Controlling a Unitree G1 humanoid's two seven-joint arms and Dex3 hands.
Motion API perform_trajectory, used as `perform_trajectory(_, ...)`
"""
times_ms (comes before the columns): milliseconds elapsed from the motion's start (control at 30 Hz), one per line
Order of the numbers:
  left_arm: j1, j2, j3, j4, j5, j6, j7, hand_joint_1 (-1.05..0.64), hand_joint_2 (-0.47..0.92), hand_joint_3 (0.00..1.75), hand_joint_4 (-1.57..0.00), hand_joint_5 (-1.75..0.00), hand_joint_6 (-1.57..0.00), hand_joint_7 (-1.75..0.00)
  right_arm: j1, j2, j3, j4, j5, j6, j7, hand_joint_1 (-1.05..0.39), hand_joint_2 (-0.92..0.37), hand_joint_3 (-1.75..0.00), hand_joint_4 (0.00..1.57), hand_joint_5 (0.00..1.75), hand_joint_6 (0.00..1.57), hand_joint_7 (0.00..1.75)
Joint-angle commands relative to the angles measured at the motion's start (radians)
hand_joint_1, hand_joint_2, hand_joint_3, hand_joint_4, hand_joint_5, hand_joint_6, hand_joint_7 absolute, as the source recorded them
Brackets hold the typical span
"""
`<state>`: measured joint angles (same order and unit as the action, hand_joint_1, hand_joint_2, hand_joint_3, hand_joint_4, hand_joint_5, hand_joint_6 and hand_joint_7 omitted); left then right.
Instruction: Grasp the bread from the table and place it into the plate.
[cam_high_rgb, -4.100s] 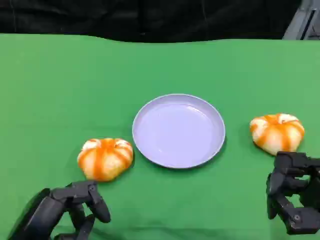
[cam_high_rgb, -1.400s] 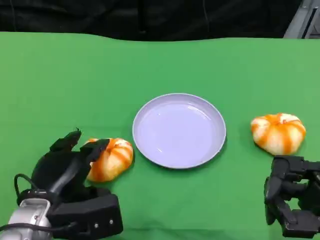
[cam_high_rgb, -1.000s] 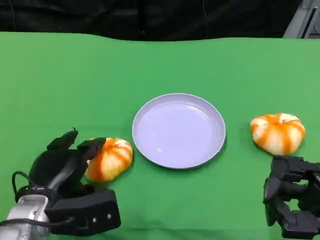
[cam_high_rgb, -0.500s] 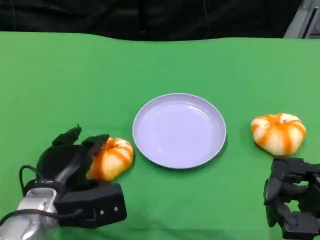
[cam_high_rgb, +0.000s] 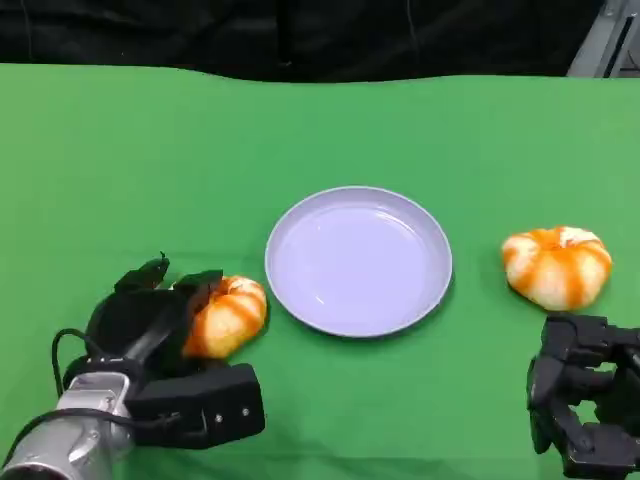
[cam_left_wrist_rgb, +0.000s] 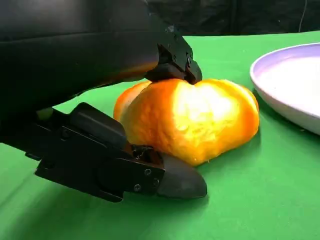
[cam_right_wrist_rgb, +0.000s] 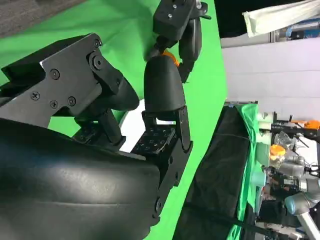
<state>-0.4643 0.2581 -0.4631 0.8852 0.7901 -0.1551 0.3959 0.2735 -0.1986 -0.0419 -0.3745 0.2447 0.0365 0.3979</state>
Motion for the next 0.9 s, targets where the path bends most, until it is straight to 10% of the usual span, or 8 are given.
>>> perform_trajectory(33,-0.014,-0.004,-0.007,0.044,-0.015,-0.004,0.029,-0.80,0.92,0.25,-0.18,-0.02,-0.40,-0.01,0.005,-0.014,-0.004,-0.012,0.005,0.004,0.000,0.04,-0.55,-1.19,0.86,1.71,0.84,1.45)
perform_trajectory(433,-0.032,-0.019,-0.009,0.105,-0.019,-0.017,0.110,-0.54,0.92,0.16,-0.29,-0.05,-0.47,-0.02,0.006,-0.013,-0.001,-0.016,-0.001,0.007,-0.006,0.05,-0.56,-1.19,0.86,1.71,0.84,1.45)
perform_trajectory(533,-0.026,-0.029,0.011,0.124,-0.027,-0.035,0.249,-0.18,0.92,0.08,-0.91,-0.13,-0.86,-0.07,0.009,-0.009,0.005,-0.024,-0.009,0.013,-0.019,0.06,-0.55,-1.18,0.87,1.70,0.85,1.45)
perform_trajectory(567,-0.027,-0.029,0.017,0.128,-0.036,-0.047,0.261,-0.13,0.92,0.11,-1.06,-0.25,-0.99,-0.09,0.008,-0.010,0.006,-0.023,-0.008,0.011,-0.018,0.06,-0.56,-1.19,0.87,1.70,0.85,1.45)
perform_trajectory(633,-0.030,-0.018,0.032,0.127,-0.056,-0.099,0.292,-0.10,0.92,0.19,-0.91,-1.02,-1.19,-0.12,0.005,-0.009,0.009,-0.012,-0.012,-0.008,-0.015,0.06,-0.56,-1.19,0.86,1.70,0.85,1.45)
perform_trajectory(667,-0.031,-0.011,0.040,0.122,-0.066,-0.120,0.302,-0.10,0.90,0.29,-0.82,-1.45,-1.01,-0.82,0.004,-0.008,0.010,-0.008,-0.015,-0.015,-0.013,0.06,-0.55,-1.19,0.87,1.71,0.85,1.45)
perform_trajectory(733,-0.027,0.006,0.062,0.090,-0.090,-0.150,0.301,-0.10,0.89,0.41,-0.77,-1.67,-0.75,-1.46,0.005,-0.007,0.011,-0.011,-0.019,-0.011,-0.018,0.05,-0.54,-1.20,0.87,1.71,0.85,1.46)
perform_trajectory(900,-0.020,0.020,0.094,0.041,-0.116,-0.176,0.311,-0.11,0.73,0.78,-0.75,-1.74,-0.61,-1.74,0.008,-0.003,0.012,-0.015,-0.024,-0.008,-0.025,0.04,-0.53,-1.21,0.87,1.72,0.85,1.46)
